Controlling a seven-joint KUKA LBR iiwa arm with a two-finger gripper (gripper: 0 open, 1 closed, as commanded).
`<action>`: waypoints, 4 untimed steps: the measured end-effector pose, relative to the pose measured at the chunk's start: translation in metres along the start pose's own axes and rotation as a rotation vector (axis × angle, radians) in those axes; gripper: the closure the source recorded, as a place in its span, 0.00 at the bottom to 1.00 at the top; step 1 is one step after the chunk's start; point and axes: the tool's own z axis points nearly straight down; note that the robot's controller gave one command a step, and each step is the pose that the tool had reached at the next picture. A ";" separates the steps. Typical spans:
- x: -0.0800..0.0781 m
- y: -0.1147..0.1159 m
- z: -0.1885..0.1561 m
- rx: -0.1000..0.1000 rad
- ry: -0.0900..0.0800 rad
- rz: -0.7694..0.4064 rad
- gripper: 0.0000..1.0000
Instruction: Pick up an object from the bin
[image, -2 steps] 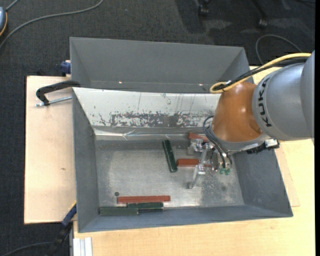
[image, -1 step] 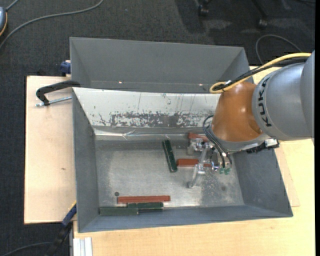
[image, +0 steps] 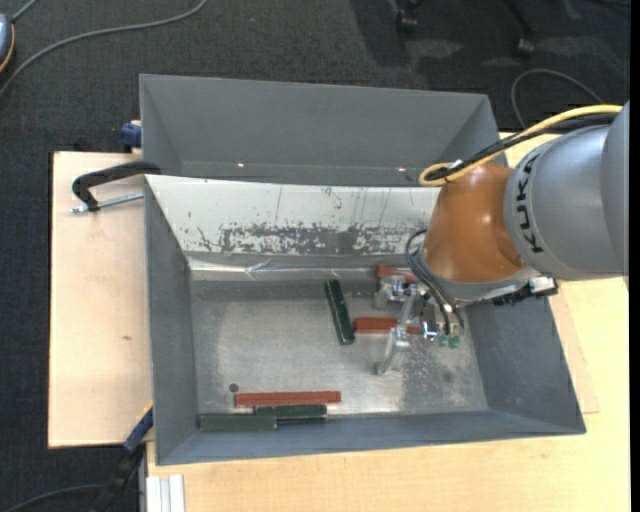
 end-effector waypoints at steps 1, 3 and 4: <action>-0.001 0.000 -0.001 0.000 -0.001 0.000 0.00; -0.002 0.001 -0.002 0.000 -0.001 0.001 1.00; -0.006 0.002 -0.085 -0.001 -0.010 0.001 1.00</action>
Offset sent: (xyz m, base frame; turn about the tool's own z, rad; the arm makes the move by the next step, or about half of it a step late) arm 0.0000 0.0000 0.0000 0.0000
